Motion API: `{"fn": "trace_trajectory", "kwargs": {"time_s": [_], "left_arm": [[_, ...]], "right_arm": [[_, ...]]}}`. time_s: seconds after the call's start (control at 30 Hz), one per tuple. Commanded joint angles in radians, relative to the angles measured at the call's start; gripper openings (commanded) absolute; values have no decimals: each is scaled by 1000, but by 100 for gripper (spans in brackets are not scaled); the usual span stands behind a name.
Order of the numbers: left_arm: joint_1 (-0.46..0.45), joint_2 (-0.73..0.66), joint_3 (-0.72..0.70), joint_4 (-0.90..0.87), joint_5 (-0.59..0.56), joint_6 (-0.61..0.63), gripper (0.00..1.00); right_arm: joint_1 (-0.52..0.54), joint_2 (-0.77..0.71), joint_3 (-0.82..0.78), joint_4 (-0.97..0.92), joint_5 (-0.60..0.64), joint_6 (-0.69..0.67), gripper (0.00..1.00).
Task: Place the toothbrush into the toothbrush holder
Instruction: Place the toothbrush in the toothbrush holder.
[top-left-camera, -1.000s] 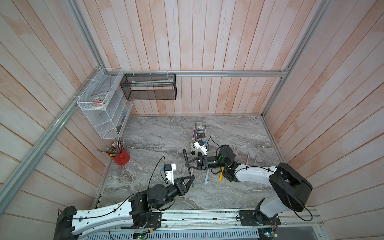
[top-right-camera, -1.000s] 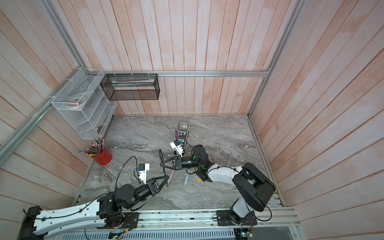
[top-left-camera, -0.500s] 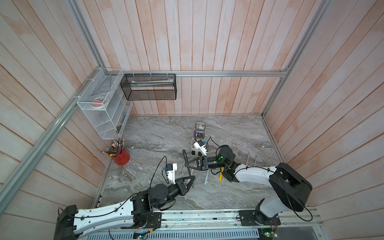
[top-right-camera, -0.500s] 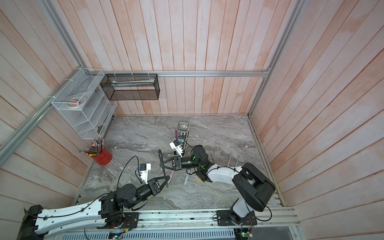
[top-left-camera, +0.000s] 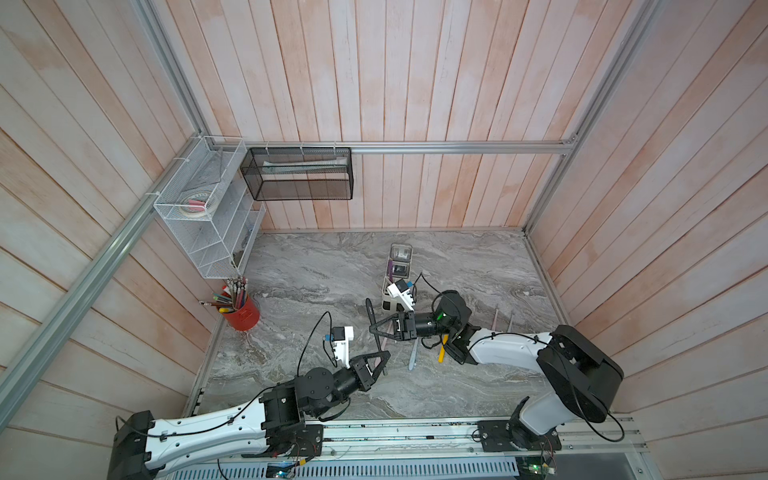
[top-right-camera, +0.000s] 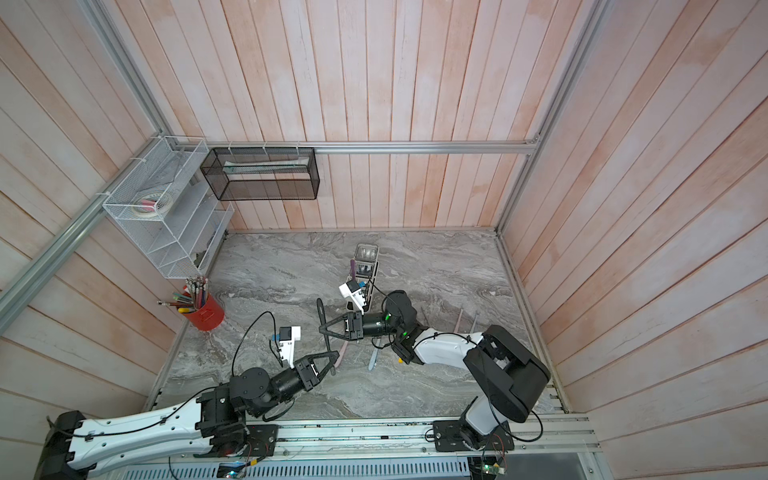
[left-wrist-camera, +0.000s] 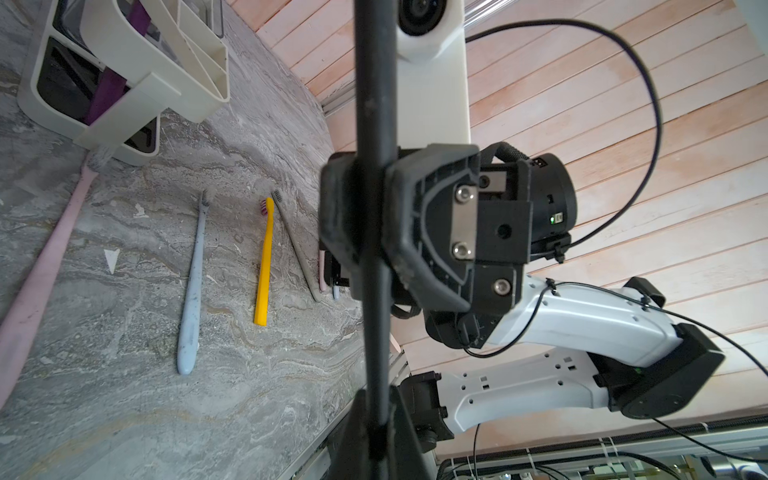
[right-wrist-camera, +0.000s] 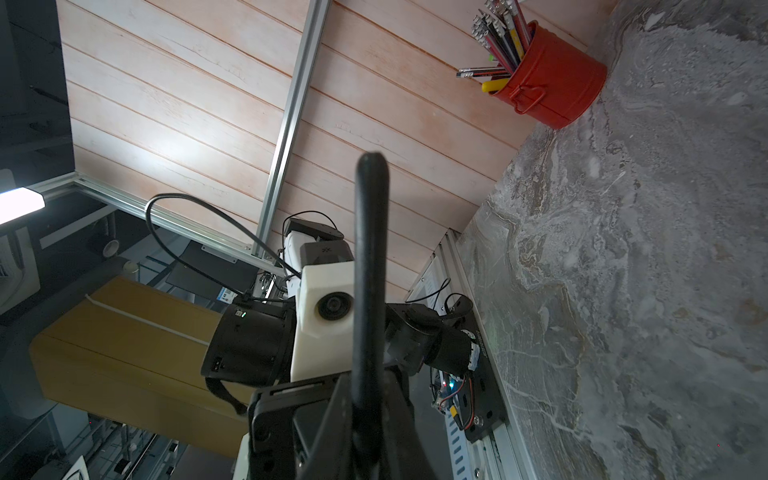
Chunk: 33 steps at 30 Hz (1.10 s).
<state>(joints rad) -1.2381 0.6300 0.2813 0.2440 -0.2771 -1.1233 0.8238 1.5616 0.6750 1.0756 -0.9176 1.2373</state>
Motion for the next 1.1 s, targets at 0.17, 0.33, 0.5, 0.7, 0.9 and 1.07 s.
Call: {"fn": "trace_trajectory", "kwargs": {"time_s": [0.17, 0.33, 0.5, 0.7, 0.9, 1.07], "left_arm": [[8, 0, 62, -134, -22, -7, 0], [24, 10, 158, -380, -76, -26, 0], [122, 122, 344, -708, -20, -70, 0], [152, 301, 570, -899, 50, -56, 0], [154, 422, 711, -802, 173, -120, 0], [184, 496, 797, -592, 276, -219, 0]], "right_arm": [[-31, -45, -5, -19, 3, -31, 49], [-120, -199, -5, -255, 58, -166, 69], [-155, -409, 83, -750, 291, -482, 84], [-191, -542, 85, -923, 436, -564, 86], [-214, -644, 48, -1005, 593, -603, 89], [-233, -727, 27, -1043, 661, -614, 92]]}}
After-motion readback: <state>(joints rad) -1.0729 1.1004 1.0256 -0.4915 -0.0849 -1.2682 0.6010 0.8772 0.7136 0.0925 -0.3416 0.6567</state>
